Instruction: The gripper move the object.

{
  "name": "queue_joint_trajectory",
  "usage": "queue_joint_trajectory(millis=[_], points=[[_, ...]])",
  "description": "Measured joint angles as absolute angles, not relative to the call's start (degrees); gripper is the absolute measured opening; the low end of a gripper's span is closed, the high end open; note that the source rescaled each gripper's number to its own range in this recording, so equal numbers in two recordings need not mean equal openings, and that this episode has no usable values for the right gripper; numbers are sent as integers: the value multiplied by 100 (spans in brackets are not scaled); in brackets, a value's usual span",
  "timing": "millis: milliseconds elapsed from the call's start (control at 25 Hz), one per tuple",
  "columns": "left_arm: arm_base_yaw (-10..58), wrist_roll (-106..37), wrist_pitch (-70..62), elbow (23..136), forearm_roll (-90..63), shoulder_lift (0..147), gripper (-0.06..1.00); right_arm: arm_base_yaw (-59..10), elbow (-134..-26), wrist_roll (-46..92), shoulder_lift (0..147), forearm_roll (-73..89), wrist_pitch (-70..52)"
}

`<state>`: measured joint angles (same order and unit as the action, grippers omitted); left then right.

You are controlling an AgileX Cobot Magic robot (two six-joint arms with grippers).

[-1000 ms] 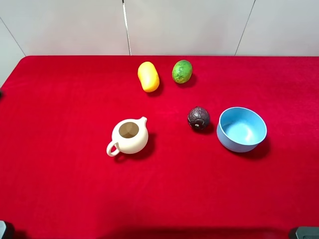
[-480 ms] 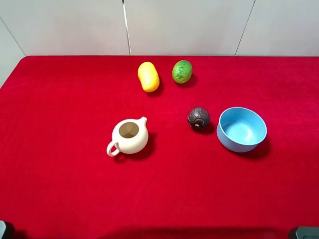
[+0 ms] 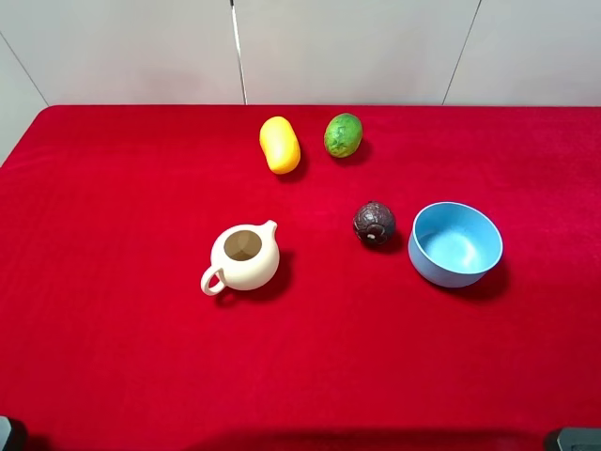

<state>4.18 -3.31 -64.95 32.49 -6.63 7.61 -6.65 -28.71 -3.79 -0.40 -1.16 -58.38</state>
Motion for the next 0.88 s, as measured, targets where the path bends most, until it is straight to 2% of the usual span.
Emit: queue_joint_trajectory(millis=[240,880], points=[[332,-600,-6144,2837,-604,6,100,-665,-2871,-379,-40,-111,-5838],[332,-631,-6127,2837,-451,-23,100,-665,-2871,-379,-40,-94,-5833]])
